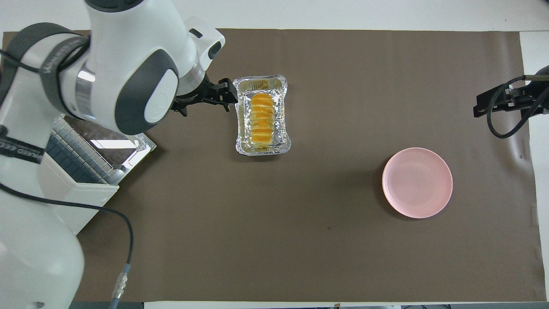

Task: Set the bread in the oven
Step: 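Reach the left gripper to the foil tray and grasp its rim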

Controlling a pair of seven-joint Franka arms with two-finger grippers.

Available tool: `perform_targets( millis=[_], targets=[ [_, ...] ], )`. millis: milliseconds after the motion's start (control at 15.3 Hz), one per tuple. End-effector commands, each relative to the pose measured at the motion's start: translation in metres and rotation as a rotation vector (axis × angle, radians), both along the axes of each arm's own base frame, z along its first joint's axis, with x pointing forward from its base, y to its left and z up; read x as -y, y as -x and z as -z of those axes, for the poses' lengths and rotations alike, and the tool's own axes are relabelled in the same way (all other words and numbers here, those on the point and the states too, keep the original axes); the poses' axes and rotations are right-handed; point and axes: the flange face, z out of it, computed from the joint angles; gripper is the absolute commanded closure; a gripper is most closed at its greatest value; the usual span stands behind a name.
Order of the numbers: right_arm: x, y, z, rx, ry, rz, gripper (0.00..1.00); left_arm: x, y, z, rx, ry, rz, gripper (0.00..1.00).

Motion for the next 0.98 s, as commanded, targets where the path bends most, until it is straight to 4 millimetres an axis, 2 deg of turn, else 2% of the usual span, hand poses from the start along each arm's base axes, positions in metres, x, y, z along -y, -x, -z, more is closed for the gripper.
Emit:
perform_targets(
  millis=[0,195,261,326,391,521,652,912],
  targets=[
    [0.0,0.001,0.001,0.013,0.021,-0.005,0.0,0.042,0.001,0.027,0.062,0.002,-0.008,0.0],
    [0.002,-0.003,-0.003,0.048,0.022,-0.01,0.0,0.07,0.016,0.052,0.064,0.007,0.005,0.0],
    [0.001,-0.002,-0.002,0.039,0.023,-0.013,0.0,0.068,0.016,0.058,0.058,0.003,0.003,0.0],
    [0.003,-0.002,-0.001,0.033,0.024,-0.015,0.0,0.072,0.018,0.072,0.051,-0.003,-0.004,0.0],
    [0.004,-0.001,-0.001,0.032,0.037,-0.033,0.0,0.084,0.025,0.092,0.053,-0.005,-0.017,0.0],
    [0.006,0.0,0.0,0.019,0.04,-0.045,0.0,0.086,0.027,0.106,0.049,-0.005,-0.018,0.0],
    [0.005,0.0,0.0,0.019,0.039,-0.044,0.0,0.087,0.028,0.107,0.049,0.0,-0.017,0.0],
    [0.003,0.001,-0.001,0.013,0.035,-0.043,0.0,0.086,0.03,0.122,0.043,-0.005,-0.02,0.08]
  ],
)
